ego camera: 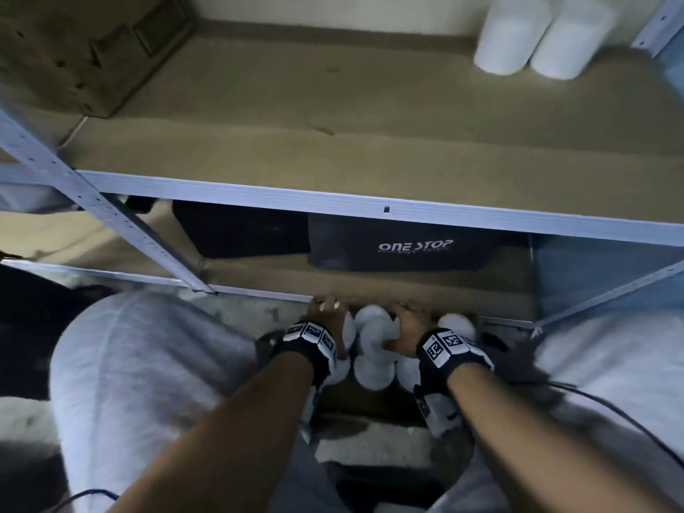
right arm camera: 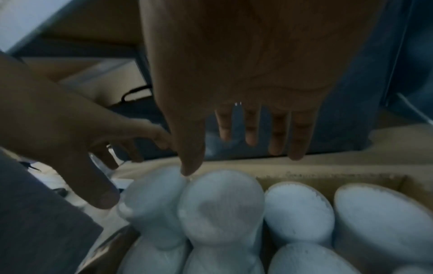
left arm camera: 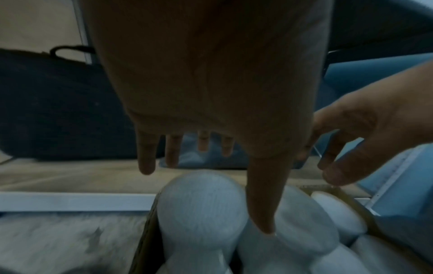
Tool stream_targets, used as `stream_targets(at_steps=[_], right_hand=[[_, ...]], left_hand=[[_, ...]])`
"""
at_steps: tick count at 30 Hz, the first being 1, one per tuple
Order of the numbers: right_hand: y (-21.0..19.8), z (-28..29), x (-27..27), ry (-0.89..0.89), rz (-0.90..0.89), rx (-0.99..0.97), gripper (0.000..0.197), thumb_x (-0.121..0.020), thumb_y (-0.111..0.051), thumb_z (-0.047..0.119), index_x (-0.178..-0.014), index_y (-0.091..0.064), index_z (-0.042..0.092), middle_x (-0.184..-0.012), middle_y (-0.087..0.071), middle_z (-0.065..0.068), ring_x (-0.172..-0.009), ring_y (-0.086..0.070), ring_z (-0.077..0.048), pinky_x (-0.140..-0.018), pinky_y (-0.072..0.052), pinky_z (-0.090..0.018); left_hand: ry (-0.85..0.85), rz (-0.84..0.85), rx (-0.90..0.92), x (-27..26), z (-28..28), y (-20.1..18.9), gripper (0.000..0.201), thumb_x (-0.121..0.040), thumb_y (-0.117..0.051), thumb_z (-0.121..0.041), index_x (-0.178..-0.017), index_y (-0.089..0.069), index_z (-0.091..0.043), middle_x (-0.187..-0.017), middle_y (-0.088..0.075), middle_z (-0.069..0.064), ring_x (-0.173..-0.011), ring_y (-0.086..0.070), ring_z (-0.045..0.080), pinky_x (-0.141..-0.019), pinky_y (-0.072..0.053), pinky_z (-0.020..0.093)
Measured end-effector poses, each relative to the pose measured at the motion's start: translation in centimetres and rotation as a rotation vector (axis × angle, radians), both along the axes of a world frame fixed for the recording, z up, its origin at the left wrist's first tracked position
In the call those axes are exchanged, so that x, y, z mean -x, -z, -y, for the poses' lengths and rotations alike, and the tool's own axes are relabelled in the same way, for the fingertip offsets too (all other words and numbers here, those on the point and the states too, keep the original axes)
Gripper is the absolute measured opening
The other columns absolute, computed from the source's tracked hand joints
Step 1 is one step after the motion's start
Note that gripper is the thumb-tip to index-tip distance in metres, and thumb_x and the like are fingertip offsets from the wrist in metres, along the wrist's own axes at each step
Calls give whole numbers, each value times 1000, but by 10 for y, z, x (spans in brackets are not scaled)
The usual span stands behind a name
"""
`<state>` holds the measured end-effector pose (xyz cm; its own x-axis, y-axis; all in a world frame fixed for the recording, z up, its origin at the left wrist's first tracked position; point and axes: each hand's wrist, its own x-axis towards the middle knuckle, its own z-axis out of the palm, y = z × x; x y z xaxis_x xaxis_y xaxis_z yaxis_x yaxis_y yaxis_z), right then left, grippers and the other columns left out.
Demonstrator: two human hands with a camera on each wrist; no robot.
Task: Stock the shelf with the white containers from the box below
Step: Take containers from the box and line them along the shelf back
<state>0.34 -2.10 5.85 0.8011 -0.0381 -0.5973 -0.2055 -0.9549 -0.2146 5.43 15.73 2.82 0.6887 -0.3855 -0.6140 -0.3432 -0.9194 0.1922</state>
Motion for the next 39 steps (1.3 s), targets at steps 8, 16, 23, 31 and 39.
stream_targets(at_steps=[8,16,23,31,39], right_hand=[[51,-9,-5,-3,-195,-10,116,-66,-72,60,-150,4,32,-156,-4,-11,-141,-17,-39,-111,-28,-51],[77,-26,-9,-43,-161,15,101,-64,-75,52,-142,-17,25,-143,-23,-9,-125,-35,-38,-96,-42,-49],[74,-26,-12,2,-123,9,99,-59,-79,47,-138,-21,27,-142,-26,-10,-124,-37,-39,-96,-41,-50],[35,-13,-34,53,-146,-52,113,-54,-83,44,-144,-15,33,-153,-19,-8,-138,-27,-40,-106,-38,-52],[-43,0,-27,85,44,-76,95,-55,-81,37,-135,-29,36,-132,-28,-3,-120,-39,-37,-99,-45,-43]], left_hand=[[-24,-110,-42,-5,-2,41,104,-75,-74,-43,-151,-4,-30,-159,1,6,-144,-12,41,-111,-30,56],[-20,-84,-47,-9,7,45,98,-72,-77,-34,-148,-15,-28,-153,-13,12,-139,-19,45,-107,-35,58],[-21,-101,-46,-14,8,42,98,-66,-79,-39,-144,-21,-26,-151,-15,11,-138,-20,44,-101,-41,57],[43,-33,36,-24,12,-4,91,-66,-73,-41,-141,-28,-20,-144,-28,13,-130,-30,46,-102,-36,59],[25,60,93,-36,18,-72,109,-41,-77,-44,-137,-28,-29,-133,-35,8,-127,-40,41,-99,-45,53]])
